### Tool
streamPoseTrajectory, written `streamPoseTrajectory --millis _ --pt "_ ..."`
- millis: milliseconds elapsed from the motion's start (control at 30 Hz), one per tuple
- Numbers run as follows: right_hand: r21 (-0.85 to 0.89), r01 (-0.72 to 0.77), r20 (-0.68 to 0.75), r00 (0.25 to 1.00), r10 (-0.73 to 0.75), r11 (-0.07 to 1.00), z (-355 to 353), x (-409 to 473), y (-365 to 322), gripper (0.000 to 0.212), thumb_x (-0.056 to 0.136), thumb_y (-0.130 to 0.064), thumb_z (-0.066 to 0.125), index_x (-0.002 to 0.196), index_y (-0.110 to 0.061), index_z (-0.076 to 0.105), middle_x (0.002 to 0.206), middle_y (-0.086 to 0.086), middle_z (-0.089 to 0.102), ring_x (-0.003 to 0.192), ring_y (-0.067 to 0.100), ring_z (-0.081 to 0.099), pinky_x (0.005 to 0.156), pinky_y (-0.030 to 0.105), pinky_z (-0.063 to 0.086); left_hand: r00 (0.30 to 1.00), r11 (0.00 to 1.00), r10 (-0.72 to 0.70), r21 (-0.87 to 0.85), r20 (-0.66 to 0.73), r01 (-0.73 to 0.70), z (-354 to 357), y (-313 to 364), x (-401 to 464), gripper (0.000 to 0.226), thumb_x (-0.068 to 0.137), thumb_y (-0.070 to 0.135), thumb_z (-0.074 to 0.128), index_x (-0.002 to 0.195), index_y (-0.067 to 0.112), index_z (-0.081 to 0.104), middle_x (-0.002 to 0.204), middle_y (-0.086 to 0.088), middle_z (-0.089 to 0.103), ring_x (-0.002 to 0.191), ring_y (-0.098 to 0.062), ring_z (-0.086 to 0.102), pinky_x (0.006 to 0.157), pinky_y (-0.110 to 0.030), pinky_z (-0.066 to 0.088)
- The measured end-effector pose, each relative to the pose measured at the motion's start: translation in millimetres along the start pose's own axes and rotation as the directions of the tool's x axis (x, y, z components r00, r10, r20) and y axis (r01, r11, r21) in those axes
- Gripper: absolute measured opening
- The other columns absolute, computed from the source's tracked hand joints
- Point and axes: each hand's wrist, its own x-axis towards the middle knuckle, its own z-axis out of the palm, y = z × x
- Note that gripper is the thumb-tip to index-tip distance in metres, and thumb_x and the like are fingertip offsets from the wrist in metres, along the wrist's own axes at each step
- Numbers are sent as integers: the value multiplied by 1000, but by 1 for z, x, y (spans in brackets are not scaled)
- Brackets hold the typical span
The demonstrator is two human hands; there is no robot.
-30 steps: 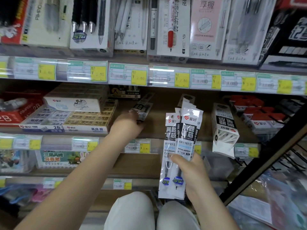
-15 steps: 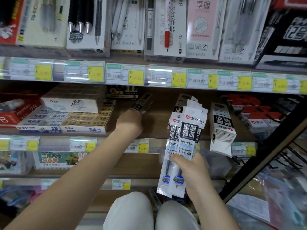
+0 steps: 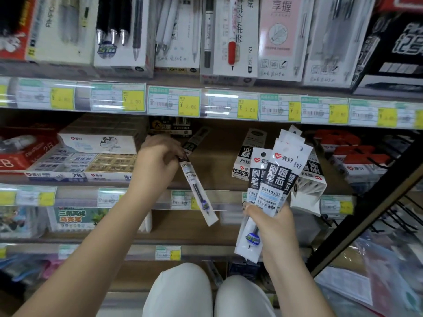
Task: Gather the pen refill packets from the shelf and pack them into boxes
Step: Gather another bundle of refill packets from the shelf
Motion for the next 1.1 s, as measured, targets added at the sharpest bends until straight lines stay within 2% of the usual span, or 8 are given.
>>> streamPoseTrajectory --millis 133,233,400,633,733,833,967,1100 --pt "-47 -30 126 991 36 998 7 -4 -4 21 76 -5 74 88 -19 64 74 -8 72 67 7 68 59 24 50 993 981 -114 -155 31 118 -6 19 -5 29 78 -9 60 72 19 64 108 10 52 111 -17 49 95 -28 37" --pt "-39 -97 227 968 103 995 16 -7 -4 21 75 -7 76 90 -19 66 80 -5 74 78 15 70 67 29 52 995 972 -60 -223 80 77 -5 34 -11 30 78 -11 58 73 18 63 125 2 50 119 -9 44 98 -15 33" --pt "109 -230 369 913 175 967 23 -12 -5 20 76 0 71 90 -13 65 71 -4 72 61 7 67 53 21 52 988 966 147 -222 52 -132 9 48 -25 17 78 10 50 75 8 66 132 -3 46 128 -30 45 102 -52 40" --pt "171 -309 428 879 212 935 19 -14 -5 38 55 -3 75 92 -8 64 71 5 72 60 16 69 49 26 53 986 943 157 -305 52 -134 22 55 -36 11 82 12 52 84 9 63 131 3 42 131 -12 38 105 -32 39" --pt "141 -294 366 903 226 945 16 -11 -3 28 70 1 75 93 -8 63 69 4 71 59 16 68 51 29 54 996 968 67 -245 53 -52 26 50 -29 25 83 -5 55 102 10 59 127 3 44 126 -9 39 100 -17 36" --pt "114 -272 306 925 227 955 14 -9 -4 21 79 4 67 95 -8 63 69 4 71 60 16 68 53 29 54 984 989 -104 -88 142 118 34 33 -8 37 81 -5 53 114 11 57 126 -6 50 116 -22 49 92 -28 40" --pt "90 -266 272 934 233 960 15 -7 -4 21 79 3 67 95 -9 63 76 6 73 65 19 70 51 28 53 860 931 -359 205 363 303 50 3 30 44 90 15 55 133 18 48 132 -12 50 116 -34 52 93 -43 46" --pt "61 -260 232 943 239 964 16 -6 -3 22 78 4 67 93 -10 63 77 7 72 65 19 69 54 30 53 746 899 -411 366 523 238 65 -19 49 44 96 31 44 139 18 42 122 -15 60 105 -33 59 81 -35 46"
